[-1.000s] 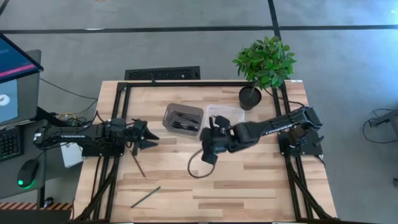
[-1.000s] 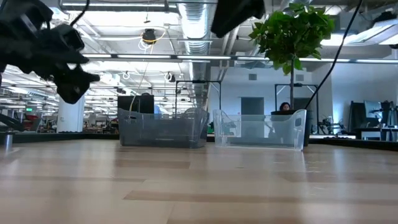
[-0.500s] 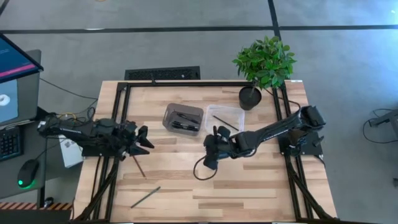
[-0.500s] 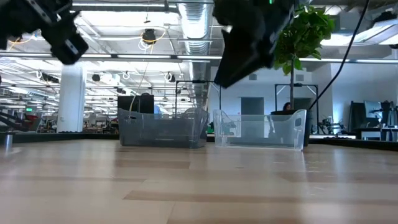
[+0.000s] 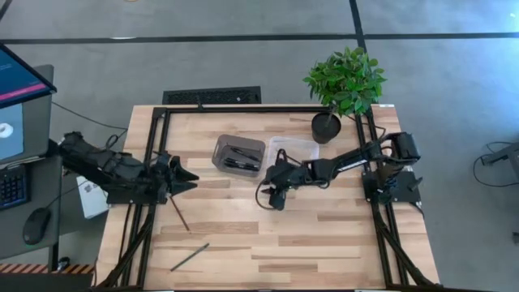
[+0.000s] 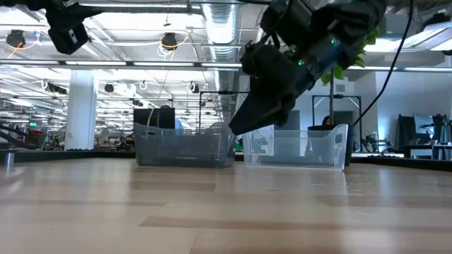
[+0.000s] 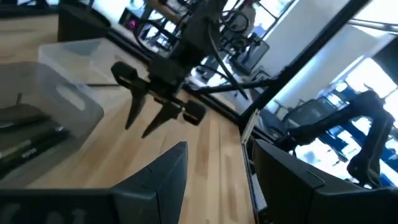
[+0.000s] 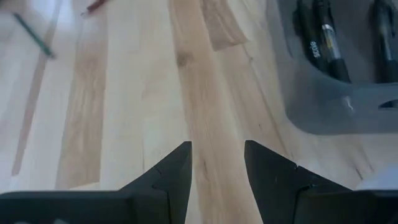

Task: Sort pens & pencils
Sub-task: Put the brown colored pencil into the transparent bin

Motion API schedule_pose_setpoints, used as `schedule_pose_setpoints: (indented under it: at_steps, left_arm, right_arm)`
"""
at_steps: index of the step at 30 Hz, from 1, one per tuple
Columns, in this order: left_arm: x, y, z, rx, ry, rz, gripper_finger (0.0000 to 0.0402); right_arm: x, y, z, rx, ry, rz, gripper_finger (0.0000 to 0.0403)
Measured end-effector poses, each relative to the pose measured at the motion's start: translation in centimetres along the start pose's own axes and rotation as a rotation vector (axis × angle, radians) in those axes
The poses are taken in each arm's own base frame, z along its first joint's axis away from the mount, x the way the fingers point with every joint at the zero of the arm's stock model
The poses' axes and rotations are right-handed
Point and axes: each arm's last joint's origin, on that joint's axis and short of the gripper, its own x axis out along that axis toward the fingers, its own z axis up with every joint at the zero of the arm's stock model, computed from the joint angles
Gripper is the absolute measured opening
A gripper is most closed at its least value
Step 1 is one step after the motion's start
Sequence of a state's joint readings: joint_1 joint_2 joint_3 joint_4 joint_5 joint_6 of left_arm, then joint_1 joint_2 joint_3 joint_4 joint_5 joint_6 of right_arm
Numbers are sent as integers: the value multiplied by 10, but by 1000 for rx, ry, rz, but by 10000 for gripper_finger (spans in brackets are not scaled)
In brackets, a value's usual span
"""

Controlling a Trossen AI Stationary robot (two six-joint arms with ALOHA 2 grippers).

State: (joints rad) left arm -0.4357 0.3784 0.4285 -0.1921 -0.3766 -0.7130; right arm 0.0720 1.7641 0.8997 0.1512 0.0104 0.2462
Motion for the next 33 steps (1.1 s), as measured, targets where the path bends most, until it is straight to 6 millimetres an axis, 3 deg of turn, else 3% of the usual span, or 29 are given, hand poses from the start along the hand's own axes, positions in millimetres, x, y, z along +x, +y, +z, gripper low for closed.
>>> schedule_pose_setpoints:
  at_steps: [5,16,21,33]
  left_arm:
    - [16,-15,1,-55,69,78,174]
    - [59,-50,-2,-199,214,357,174]
    - [63,-56,-6,-347,233,523,174]
    - [64,-49,-38,-764,285,855,174]
  right_arm:
    - [1,-9,-4,-3,-46,79,169]
    - [0,-6,-5,-110,-54,151,169]
    - [0,-4,-6,-177,-43,216,170]
    - [0,-11,-5,-257,-43,221,170]
